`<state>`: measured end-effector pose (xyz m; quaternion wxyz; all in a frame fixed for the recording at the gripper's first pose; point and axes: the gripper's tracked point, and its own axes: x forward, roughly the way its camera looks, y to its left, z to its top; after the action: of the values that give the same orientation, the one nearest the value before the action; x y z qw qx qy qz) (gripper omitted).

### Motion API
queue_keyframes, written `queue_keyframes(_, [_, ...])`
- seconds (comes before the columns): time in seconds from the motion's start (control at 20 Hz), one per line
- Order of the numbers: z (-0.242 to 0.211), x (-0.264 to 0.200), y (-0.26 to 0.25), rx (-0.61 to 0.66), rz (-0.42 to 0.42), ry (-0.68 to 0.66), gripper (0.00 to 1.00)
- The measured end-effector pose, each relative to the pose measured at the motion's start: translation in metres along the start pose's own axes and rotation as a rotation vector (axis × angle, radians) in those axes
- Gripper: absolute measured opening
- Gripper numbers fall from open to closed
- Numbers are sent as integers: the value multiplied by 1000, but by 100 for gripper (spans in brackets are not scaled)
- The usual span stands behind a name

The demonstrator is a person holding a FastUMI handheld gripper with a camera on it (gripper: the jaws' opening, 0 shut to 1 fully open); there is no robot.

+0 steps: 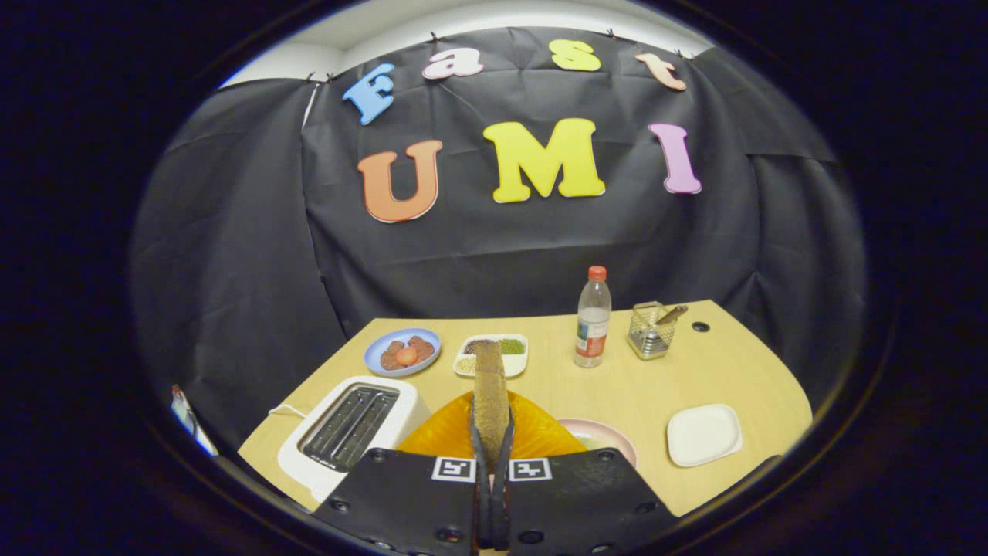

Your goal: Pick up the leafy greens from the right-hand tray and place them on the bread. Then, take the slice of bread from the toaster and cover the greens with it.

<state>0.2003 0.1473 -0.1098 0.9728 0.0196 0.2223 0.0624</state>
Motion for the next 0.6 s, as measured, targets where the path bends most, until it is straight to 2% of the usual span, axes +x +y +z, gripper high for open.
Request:
queue_keyframes(0.35, [-58, 52, -27, 35, 3, 178, 1])
queue_keyframes(0.6, [-76, 55, -53, 62, -20, 217, 2])
